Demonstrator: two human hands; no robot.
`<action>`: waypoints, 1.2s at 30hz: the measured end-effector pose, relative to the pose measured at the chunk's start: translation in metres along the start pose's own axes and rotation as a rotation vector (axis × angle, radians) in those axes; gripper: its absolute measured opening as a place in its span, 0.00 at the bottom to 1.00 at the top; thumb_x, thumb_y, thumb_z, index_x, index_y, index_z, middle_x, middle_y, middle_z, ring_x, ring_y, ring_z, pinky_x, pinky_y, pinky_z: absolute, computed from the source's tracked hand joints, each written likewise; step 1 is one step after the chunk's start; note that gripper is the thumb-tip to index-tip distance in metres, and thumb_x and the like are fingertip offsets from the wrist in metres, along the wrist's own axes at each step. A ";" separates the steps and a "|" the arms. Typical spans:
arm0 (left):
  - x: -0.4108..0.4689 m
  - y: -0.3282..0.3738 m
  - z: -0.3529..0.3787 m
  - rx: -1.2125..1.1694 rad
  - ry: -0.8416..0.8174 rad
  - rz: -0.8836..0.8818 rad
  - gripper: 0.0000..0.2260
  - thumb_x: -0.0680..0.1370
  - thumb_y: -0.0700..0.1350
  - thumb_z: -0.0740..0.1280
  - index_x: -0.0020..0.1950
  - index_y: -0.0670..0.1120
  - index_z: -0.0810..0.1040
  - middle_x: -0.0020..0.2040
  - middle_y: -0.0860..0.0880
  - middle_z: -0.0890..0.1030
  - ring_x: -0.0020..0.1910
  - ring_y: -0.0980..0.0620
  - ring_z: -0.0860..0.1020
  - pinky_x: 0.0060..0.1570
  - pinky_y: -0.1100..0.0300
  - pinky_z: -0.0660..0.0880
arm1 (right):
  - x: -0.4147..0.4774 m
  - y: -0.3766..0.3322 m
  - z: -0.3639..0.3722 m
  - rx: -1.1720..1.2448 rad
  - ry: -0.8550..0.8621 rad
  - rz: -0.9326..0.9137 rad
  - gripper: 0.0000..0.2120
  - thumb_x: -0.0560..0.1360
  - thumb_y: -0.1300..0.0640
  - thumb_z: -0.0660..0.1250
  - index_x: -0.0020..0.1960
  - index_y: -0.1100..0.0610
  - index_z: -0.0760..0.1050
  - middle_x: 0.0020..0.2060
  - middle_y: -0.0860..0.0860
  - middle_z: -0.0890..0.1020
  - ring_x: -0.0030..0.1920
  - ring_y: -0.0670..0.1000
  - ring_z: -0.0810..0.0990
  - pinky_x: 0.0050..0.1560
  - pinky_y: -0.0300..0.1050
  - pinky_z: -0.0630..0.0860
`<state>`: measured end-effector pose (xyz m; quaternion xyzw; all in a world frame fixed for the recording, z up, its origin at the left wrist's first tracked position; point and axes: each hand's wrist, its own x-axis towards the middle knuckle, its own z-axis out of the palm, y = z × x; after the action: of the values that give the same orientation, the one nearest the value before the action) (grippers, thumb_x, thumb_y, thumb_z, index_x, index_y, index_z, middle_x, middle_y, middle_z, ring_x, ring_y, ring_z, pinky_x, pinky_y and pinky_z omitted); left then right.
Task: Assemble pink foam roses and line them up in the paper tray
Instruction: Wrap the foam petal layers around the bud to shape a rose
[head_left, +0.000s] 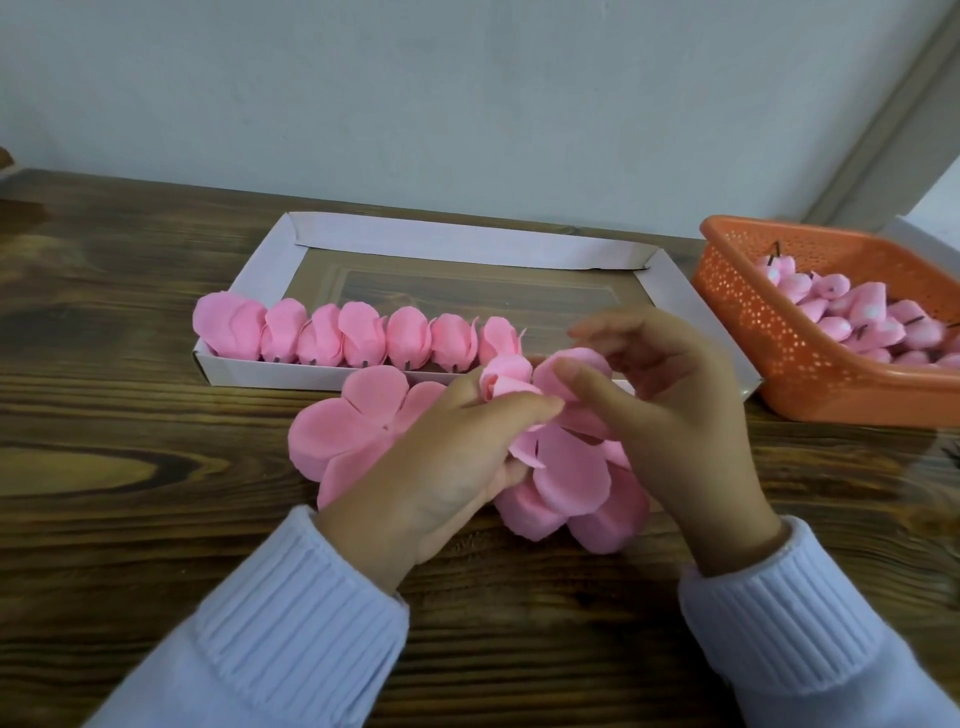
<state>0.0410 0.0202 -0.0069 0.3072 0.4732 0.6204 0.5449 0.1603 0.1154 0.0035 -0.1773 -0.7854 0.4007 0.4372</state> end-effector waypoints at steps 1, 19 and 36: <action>0.000 0.000 0.000 0.037 -0.004 0.000 0.13 0.80 0.36 0.62 0.57 0.48 0.81 0.55 0.44 0.84 0.58 0.49 0.81 0.59 0.52 0.77 | 0.000 -0.001 0.000 -0.024 -0.005 -0.033 0.12 0.69 0.59 0.74 0.49 0.47 0.78 0.40 0.43 0.84 0.43 0.45 0.84 0.45 0.36 0.78; 0.001 -0.002 0.001 0.150 0.058 0.043 0.11 0.79 0.37 0.62 0.53 0.47 0.83 0.54 0.42 0.84 0.58 0.45 0.81 0.62 0.41 0.74 | 0.000 -0.004 -0.002 -0.179 0.007 -0.106 0.04 0.70 0.47 0.68 0.45 0.44 0.76 0.49 0.39 0.80 0.53 0.42 0.79 0.51 0.39 0.74; 0.001 -0.001 0.003 -0.102 0.020 0.022 0.08 0.81 0.41 0.62 0.54 0.43 0.81 0.50 0.43 0.85 0.50 0.49 0.84 0.48 0.53 0.82 | -0.002 -0.002 0.001 -0.097 -0.064 -0.017 0.13 0.71 0.49 0.67 0.54 0.45 0.72 0.52 0.41 0.79 0.58 0.47 0.77 0.56 0.49 0.73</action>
<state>0.0443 0.0225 -0.0070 0.2778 0.4430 0.6526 0.5484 0.1607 0.1123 0.0032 -0.1787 -0.8190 0.3639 0.4060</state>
